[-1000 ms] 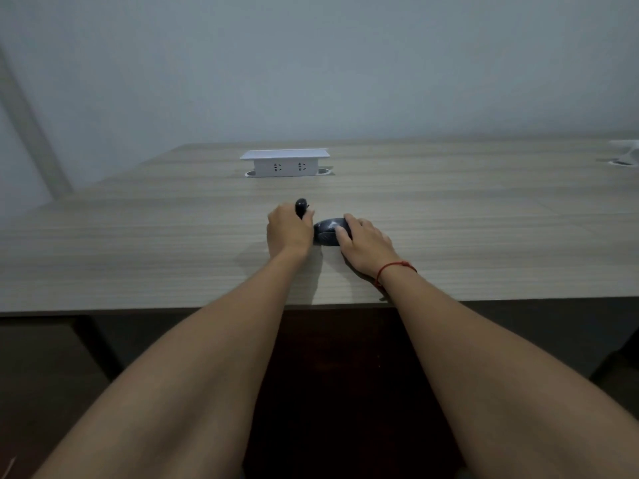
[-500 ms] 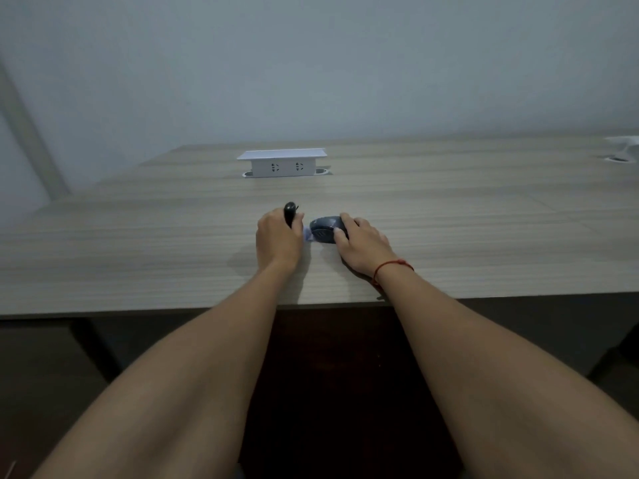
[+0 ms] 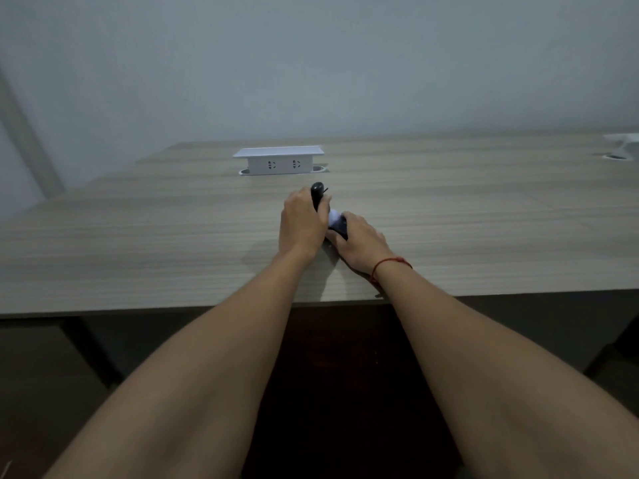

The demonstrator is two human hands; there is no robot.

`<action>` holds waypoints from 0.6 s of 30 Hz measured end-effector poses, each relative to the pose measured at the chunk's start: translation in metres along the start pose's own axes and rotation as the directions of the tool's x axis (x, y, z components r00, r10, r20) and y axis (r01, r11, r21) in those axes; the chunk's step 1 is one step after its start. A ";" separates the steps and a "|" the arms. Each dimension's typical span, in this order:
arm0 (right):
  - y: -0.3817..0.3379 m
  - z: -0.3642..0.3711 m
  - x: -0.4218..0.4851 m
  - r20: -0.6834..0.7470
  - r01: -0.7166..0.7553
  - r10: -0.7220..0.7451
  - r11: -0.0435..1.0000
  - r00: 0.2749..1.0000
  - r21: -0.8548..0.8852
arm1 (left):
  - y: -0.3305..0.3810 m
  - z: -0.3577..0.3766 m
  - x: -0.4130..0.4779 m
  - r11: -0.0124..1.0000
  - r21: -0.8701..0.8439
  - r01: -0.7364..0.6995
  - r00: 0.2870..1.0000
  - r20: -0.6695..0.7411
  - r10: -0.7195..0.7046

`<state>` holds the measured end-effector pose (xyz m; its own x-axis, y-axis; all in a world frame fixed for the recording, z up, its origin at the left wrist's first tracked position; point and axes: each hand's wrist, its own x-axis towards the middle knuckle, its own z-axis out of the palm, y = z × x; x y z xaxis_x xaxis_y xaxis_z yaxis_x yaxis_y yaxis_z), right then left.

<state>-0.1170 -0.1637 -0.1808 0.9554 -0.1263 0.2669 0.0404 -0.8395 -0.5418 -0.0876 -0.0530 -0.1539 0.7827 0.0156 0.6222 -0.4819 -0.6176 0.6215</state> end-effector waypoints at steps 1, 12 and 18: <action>0.000 0.000 0.000 -0.004 0.000 0.000 1.000 1.000 -0.002 | 0.002 -0.001 0.000 1.000 0.004 0.003 1.000 -0.002 -0.003; -0.001 0.001 0.001 -0.010 0.007 -0.007 0.999 1.000 -0.039 | -0.014 -0.020 0.007 0.993 0.022 0.119 0.993 -0.012 -0.118; -0.001 0.000 0.000 -0.019 0.004 -0.004 1.000 1.000 -0.005 | -0.006 -0.007 0.006 0.999 -0.039 -0.024 0.999 0.034 0.026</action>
<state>-0.1172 -0.1635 -0.1802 0.9495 -0.1326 0.2843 0.0430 -0.8427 -0.5367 -0.0834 -0.0437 -0.1505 0.7830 -0.0272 0.6214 -0.5159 -0.5866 0.6244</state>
